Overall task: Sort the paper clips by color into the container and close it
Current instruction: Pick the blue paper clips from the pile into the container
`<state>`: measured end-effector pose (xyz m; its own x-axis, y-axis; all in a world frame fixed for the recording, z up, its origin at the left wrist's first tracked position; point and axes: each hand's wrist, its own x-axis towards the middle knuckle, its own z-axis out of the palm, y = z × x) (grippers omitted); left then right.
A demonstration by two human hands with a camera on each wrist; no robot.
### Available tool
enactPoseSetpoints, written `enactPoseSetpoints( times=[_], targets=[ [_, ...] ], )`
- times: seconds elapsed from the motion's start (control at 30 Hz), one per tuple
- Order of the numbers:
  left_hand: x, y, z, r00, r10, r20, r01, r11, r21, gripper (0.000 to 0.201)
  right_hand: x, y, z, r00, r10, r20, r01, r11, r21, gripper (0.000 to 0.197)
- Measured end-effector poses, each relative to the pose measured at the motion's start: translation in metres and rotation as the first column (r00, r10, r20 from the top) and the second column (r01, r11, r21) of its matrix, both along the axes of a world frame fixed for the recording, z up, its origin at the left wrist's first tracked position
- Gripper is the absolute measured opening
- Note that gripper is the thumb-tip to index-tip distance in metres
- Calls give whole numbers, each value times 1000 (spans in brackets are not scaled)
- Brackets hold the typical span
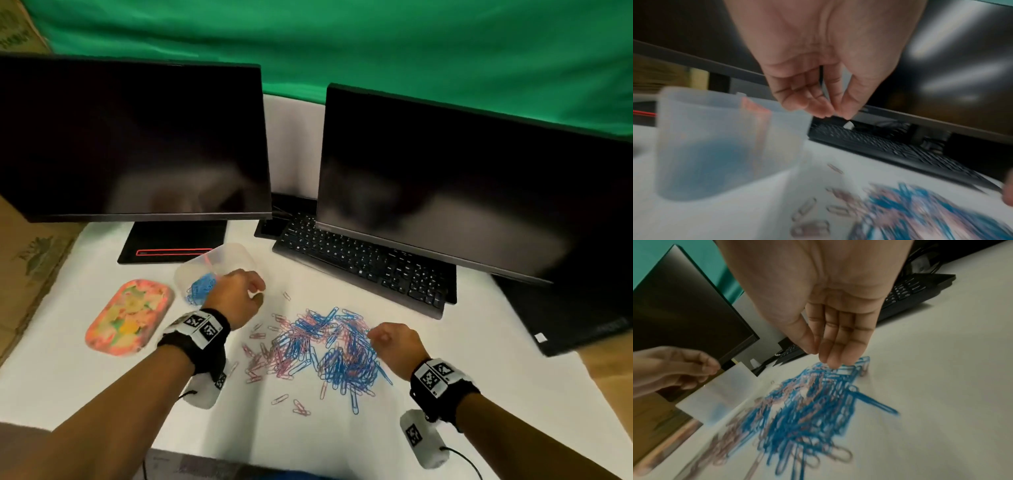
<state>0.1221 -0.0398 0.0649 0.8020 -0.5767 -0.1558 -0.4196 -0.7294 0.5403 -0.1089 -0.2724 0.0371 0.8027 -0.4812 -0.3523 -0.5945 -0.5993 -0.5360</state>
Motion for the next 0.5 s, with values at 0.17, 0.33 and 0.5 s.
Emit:
enactPoseSetpoints(
  times=[0.17,0.33,0.5],
  targets=[
    [-43,-28,-25,988,-115,-106,127,985,120,16,-18,11,-16,1000,-19,10,19,999,45,20],
    [-63,-36,-47,985,-89,-151,133,939,318,5,-31,13,-22,999,-31,24,30,998,55,21],
    [-73,-34,-58,983,-141,-120,177,903,390,17,-27,8,-26,1000,-19,14,18,998,55,23]
  ],
)
